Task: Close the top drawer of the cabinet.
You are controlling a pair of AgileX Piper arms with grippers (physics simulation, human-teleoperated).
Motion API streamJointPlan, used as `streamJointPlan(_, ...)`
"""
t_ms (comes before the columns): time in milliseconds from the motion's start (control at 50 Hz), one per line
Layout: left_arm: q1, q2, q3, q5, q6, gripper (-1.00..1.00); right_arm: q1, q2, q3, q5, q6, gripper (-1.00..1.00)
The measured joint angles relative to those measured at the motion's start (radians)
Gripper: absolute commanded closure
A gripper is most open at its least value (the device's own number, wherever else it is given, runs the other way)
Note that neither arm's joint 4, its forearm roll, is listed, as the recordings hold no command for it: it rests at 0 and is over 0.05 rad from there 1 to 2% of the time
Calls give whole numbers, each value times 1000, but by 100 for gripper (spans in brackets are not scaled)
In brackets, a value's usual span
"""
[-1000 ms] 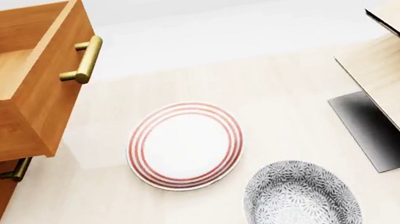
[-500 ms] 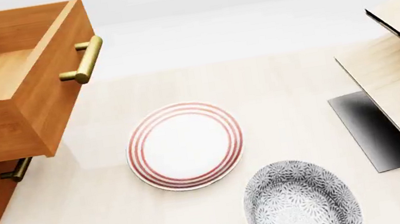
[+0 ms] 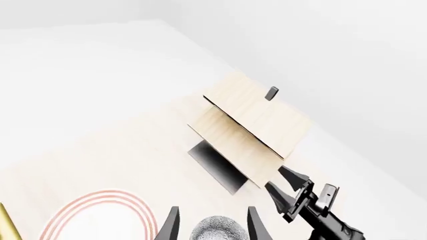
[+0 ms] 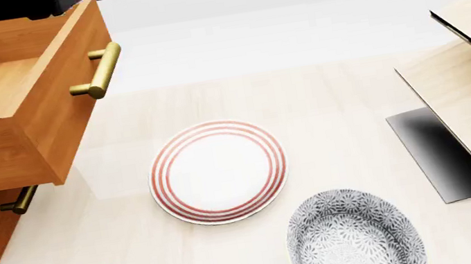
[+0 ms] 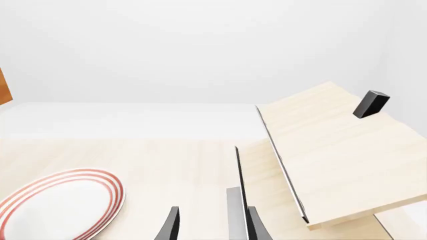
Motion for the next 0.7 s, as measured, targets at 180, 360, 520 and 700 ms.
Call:
streamJointPlan(180,7,20,15,-1,-12,-100,0,-6,0,6,1,-100)
streamJointPlan(360,10,36,30,-6,-16,-100,0,-7,0,8,0,-100)
streamJointPlan(520,10,48,61,-22,-16,-100,0,-7,0,8,0,-100)
streamJointPlan(700,14,58,93,-42,-25,-100,0,-4,0,4,0,-100)
